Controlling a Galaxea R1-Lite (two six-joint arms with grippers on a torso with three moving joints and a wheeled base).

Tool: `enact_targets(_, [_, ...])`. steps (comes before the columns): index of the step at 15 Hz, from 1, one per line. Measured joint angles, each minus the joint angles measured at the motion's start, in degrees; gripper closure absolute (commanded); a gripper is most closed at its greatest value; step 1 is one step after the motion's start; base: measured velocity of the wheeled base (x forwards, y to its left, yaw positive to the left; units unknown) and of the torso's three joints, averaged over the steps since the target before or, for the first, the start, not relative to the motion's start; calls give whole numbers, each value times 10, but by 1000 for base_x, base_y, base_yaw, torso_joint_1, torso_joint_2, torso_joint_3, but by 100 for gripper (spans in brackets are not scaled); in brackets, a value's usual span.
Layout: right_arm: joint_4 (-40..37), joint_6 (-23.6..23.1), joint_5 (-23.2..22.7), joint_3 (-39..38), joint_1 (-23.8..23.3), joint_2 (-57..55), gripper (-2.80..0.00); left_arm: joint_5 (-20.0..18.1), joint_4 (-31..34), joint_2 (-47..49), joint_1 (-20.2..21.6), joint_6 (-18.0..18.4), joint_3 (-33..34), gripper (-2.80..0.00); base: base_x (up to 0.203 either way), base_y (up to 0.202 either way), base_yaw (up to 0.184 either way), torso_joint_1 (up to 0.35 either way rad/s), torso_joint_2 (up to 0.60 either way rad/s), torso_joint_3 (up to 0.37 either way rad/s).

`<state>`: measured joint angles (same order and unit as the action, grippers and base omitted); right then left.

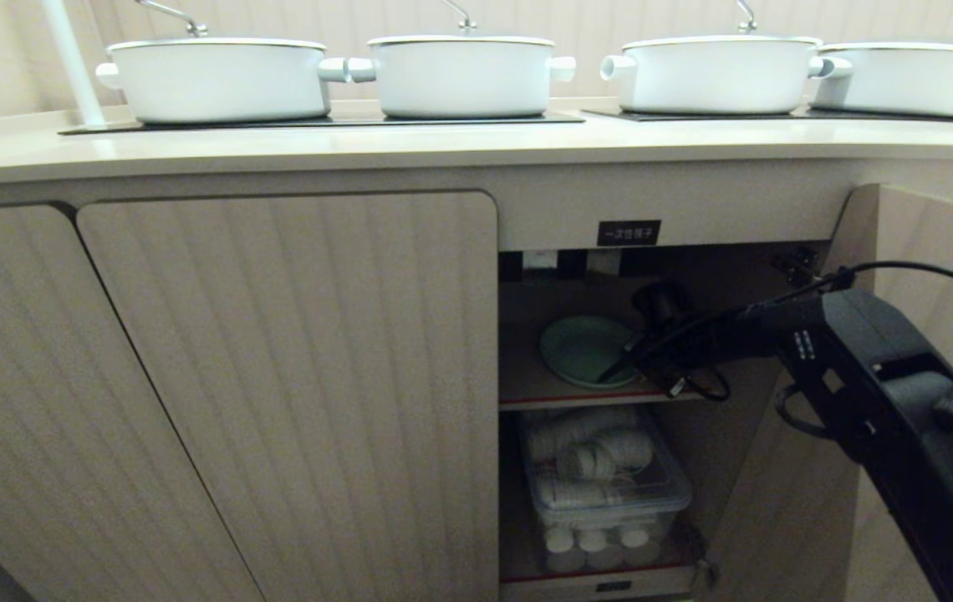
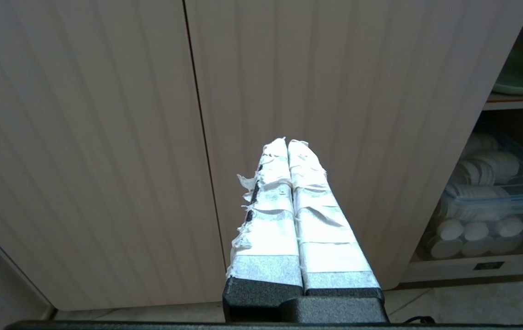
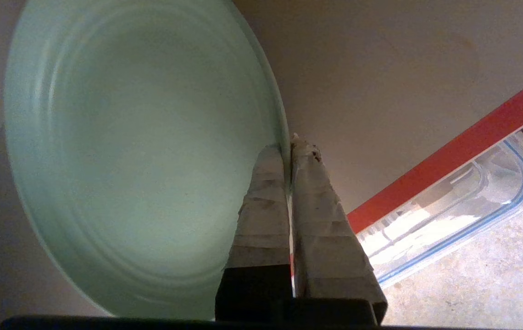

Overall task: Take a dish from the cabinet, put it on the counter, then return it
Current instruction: Put it back into the cabinet

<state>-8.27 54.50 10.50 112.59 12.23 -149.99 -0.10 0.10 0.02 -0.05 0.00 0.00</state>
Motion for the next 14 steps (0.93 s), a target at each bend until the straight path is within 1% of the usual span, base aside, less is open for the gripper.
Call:
enact_targets(10, [0, 0, -1, 0, 0, -6, 0, 0, 0, 0, 0, 0, 0, 0, 0, 0, 0, 0, 0, 0])
enact_targets(11, [1, 1, -1, 0, 0, -7, -280, 0, 0, 0, 0, 0, 0, 0, 0, 0, 0, 0, 0, 0])
enact_targets(14, [0, 0, -1, 0, 1, -7, -280, 0, 0, 0, 0, 0, 0, 0, 0, 0, 0, 0, 0, 0])
